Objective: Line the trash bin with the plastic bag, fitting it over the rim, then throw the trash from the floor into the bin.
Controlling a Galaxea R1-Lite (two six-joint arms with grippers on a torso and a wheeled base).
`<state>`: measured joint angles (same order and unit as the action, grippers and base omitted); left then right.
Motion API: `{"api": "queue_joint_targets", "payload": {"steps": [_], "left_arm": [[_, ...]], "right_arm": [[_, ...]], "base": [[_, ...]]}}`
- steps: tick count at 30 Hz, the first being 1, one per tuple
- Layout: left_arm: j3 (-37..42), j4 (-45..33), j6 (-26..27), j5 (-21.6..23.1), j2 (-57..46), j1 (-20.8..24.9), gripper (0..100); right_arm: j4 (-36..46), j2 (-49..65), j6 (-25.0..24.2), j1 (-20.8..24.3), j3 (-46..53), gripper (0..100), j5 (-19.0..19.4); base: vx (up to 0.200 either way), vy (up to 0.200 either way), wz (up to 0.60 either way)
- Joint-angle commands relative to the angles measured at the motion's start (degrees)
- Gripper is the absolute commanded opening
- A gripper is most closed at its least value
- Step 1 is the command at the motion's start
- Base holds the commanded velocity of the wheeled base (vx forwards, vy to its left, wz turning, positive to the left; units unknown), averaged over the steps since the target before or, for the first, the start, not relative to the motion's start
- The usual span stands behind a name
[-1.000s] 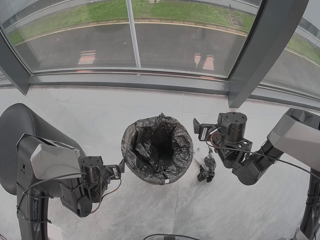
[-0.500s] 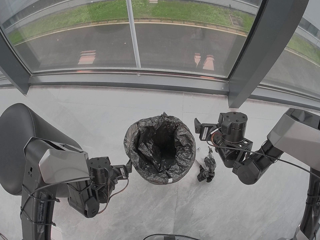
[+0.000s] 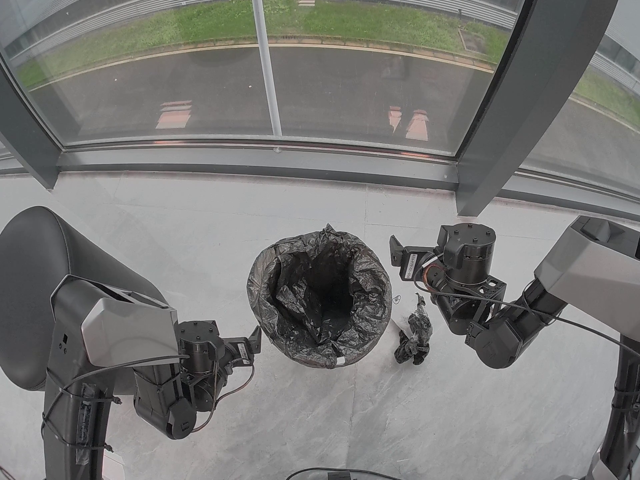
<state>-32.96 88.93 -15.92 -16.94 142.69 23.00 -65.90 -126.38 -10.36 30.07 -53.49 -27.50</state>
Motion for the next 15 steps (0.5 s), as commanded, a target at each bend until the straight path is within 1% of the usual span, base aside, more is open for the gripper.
{"api": "queue_joint_targets", "payload": {"steps": [1, 2, 3, 4, 6, 7, 8, 11, 12, 13, 15], "left_arm": [[1.50, 0.01, 0.10, -0.11, -1.45, -0.50, 100], [3.96, 0.10, 1.33, -0.98, -3.65, -2.17, 100], [4.14, 0.10, 1.42, -1.07, -4.00, -2.44, 100], [4.57, 0.10, 1.86, -1.42, -5.93, -3.76, 100], [4.66, 0.01, 1.68, -1.34, -7.08, -4.11, 100], [4.84, 0.01, 1.07, -1.07, -10.42, -4.11, 100], [5.01, 0.01, 0.98, -0.90, -11.21, -3.93, 100], [5.89, -0.07, 0.72, -0.55, -15.51, -1.82, 100], [6.33, -0.07, 0.72, -0.55, -17.27, 0.46, 100], [6.33, -0.07, 0.72, -0.55, -17.45, 0.64, 100], [7.74, -0.07, 0.80, -0.63, -18.68, 4.33, 100]], "right_arm": [[-0.02, -0.18, -0.01, -0.02, -0.03, 100, -0.01], [-0.02, -0.27, -0.01, -0.02, -0.03, 100, -0.01], [-0.02, -0.27, -0.01, -0.02, -0.03, 100, -0.01], [-0.02, -0.27, -0.01, -0.02, -0.03, 100, -0.01], [-0.02, -0.18, -0.01, -0.02, -0.03, 100, -0.01], [-0.02, -0.18, -0.01, -0.02, -0.03, 100, -0.01], [-0.02, -0.18, -0.01, -0.02, -0.03, 100, -0.01], [-0.02, -0.18, -0.01, -0.02, -0.03, 100, -0.01], [-0.02, -0.18, -0.01, -0.02, -0.03, 100, -0.01], [-0.02, -0.18, -0.01, -0.02, -0.03, 100, -0.01], [-0.02, -0.18, -0.01, -0.02, -0.03, 100, -0.01]], "base": [[0.000, 0.000, 0.00], [0.000, 0.000, 0.00], [0.000, 0.000, 0.00], [0.000, 0.000, 0.00], [0.000, 0.000, 0.00], [0.000, 0.000, 0.00], [0.000, 0.000, 0.00], [0.000, 0.000, 0.00], [0.000, 0.000, 0.00], [0.000, 0.000, 0.00], [0.000, 0.000, 0.00]]}}
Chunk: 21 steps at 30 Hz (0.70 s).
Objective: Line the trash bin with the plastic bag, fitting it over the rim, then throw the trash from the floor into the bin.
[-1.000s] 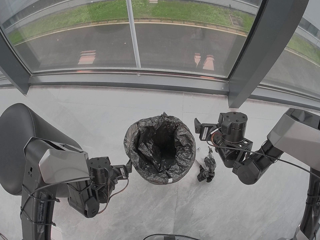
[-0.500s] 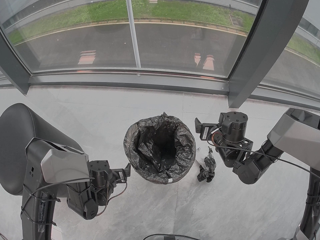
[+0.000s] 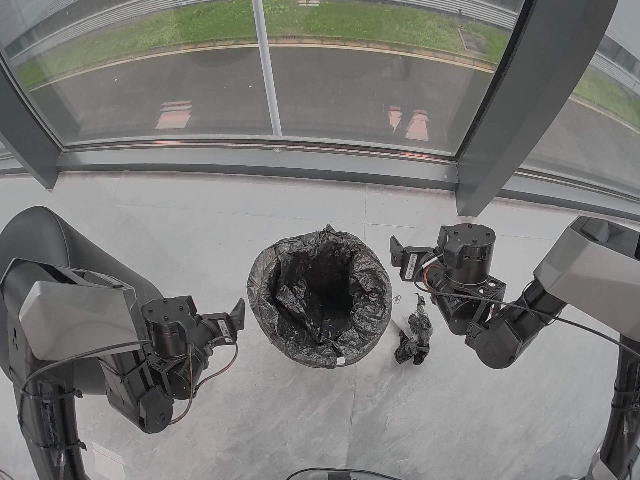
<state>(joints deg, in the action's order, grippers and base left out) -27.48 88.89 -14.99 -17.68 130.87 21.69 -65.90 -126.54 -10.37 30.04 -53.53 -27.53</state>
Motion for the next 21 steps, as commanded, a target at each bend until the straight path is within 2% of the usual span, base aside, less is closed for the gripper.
{"api": "queue_joint_targets", "payload": {"steps": [1, 9, 11, 15, 17, 21], "left_arm": [[2.52, -0.04, -0.03, 0.01, -6.59, 6.88, 100], [-1.97, -0.12, 0.49, 0.80, -5.09, 7.76, 100], [-4.43, -0.83, 0.40, 4.23, -7.29, 7.84, 100], [-9.88, -6.45, -0.65, 5.90, -9.14, 7.84, 100], [-14.89, -12.60, -4.69, 6.69, -9.66, 7.76, 100], [-20.42, -20.16, -13.04, 15.22, -10.28, 6.61, 100]], "right_arm": [[-0.02, -0.02, 0.00, 0.02, 0.00, 100, 0.02], [-0.10, -0.02, 0.00, 0.02, 0.00, 100, 0.02], [-0.10, -0.02, 0.00, 0.02, 0.00, 100, 0.02], [-0.10, -0.11, 0.00, 0.02, 0.00, 100, 0.02], [-0.10, -0.20, 0.00, 0.02, 0.00, 100, 0.02], [-0.10, -0.20, 0.00, 0.02, 0.09, 100, 0.02]], "base": [[0.000, 0.000, 0.00], [0.000, 0.000, 0.00], [0.000, 0.000, 0.00], [0.000, 0.000, 0.00], [0.000, 0.000, 0.00], [0.000, 0.000, 0.00]]}}
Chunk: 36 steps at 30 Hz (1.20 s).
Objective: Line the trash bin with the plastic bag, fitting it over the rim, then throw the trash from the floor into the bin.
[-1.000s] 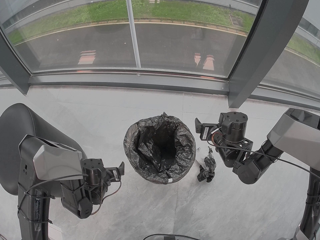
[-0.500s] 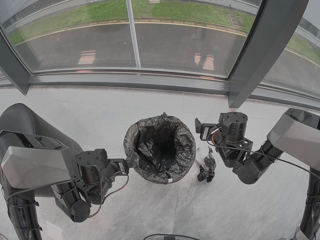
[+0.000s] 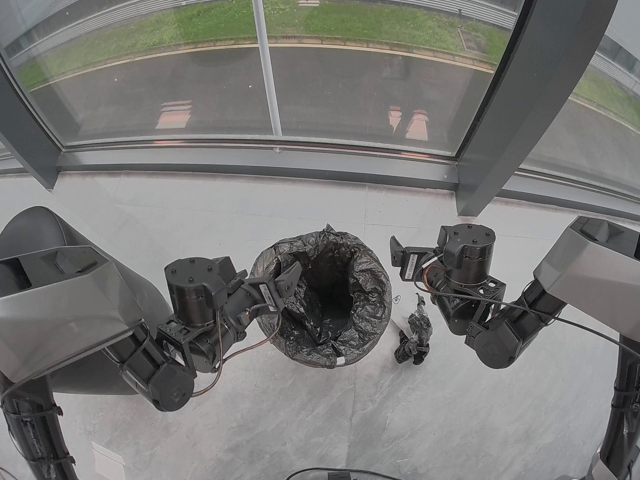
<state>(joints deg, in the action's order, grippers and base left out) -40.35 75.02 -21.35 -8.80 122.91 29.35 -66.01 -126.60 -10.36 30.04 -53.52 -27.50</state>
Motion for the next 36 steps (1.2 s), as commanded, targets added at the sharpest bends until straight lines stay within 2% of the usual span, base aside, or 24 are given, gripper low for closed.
{"api": "queue_joint_targets", "payload": {"steps": [1, 4, 8, 14, 22, 36], "left_arm": [[-8.96, -8.31, -9.86, 9.68, -2.23, -2.11, 100], [-12.12, -12.09, -16.80, 14.78, -1.53, -4.31, 100], [-14.67, -14.64, -20.67, 17.94, 0.41, -6.68, 100], [-15.02, -14.64, -20.75, 19.08, 3.57, -6.50, 100], [-16.25, -14.82, -20.84, 18.56, 6.12, -3.43, 100], [-18.10, -14.73, -20.23, 17.94, 9.81, -2.99, 100]], "right_arm": [[0.01, -0.14, -0.01, 0.02, 0.08, 100, -0.01], [0.01, -0.40, -0.01, 0.02, 0.08, 100, 0.08], [0.01, -0.67, -0.01, 0.02, -0.01, 100, 0.08], [0.01, -1.28, -0.01, 0.02, -0.10, 100, 0.08], [-2.19, -1.63, 0.34, 0.02, 0.08, 100, 0.96], [-2.28, -2.16, 0.34, 0.02, -0.01, 100, 1.05]], "base": [[0.000, 0.000, 0.00], [0.000, 0.000, 0.00], [0.000, 0.000, 0.00], [0.000, 0.000, 0.00], [0.000, 0.000, 0.00], [0.000, 0.000, 0.00]]}}
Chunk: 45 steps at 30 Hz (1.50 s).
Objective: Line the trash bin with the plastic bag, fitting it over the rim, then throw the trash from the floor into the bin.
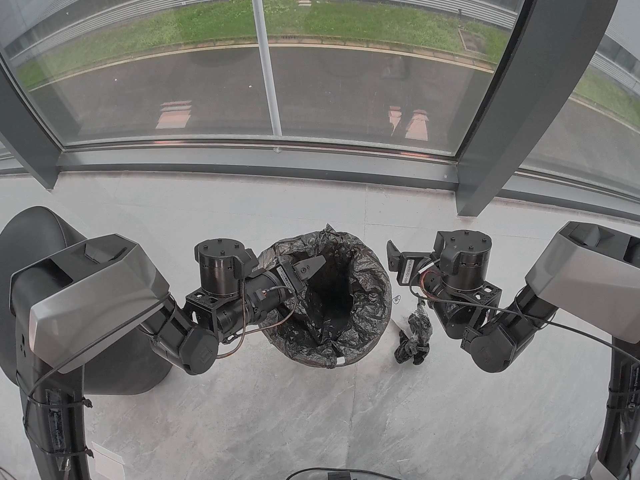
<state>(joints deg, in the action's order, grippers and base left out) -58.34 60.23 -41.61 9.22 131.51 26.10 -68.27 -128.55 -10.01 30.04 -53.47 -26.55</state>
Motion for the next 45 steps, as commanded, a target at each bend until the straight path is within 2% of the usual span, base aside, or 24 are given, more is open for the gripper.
{"api": "queue_joint_targets", "payload": {"steps": [1, 10, 27, 36, 42, 45], "left_arm": [[-0.10, -0.03, 0.03, -0.08, 1.29, 0.62, 100], [-0.10, 0.41, 0.21, -2.01, 3.93, 4.05, 100], [0.60, 0.41, 0.12, -2.10, 4.89, 5.01, 100], [8.16, 0.06, 0.12, -2.18, -5.30, 6.86, 100], [14.75, 0.41, -0.14, -2.18, -16.11, 5.98, 100], [18.00, 0.59, -0.05, -2.27, -19.98, 3.96, 100]], "right_arm": [[-0.11, -0.30, -0.01, 0.02, -0.06, 100, 0.10], [-0.11, -0.47, -0.01, -0.07, -0.06, 100, 0.10], [-0.11, -0.65, -0.01, -0.42, -0.06, 100, 0.36], [-0.20, -0.47, -0.01, -0.33, -0.06, 100, 0.36], [-0.20, -0.65, -0.01, -0.42, -0.06, 100, 0.36], [-0.20, -1.00, 0.16, -0.42, 0.03, 100, 0.36]], "base": [[0.000, 0.000, 0.00], [0.000, 0.000, 0.00], [0.000, 0.000, 0.00], [0.000, 0.000, 0.00], [0.000, 0.000, 0.00], [0.000, 0.000, 0.00]]}}
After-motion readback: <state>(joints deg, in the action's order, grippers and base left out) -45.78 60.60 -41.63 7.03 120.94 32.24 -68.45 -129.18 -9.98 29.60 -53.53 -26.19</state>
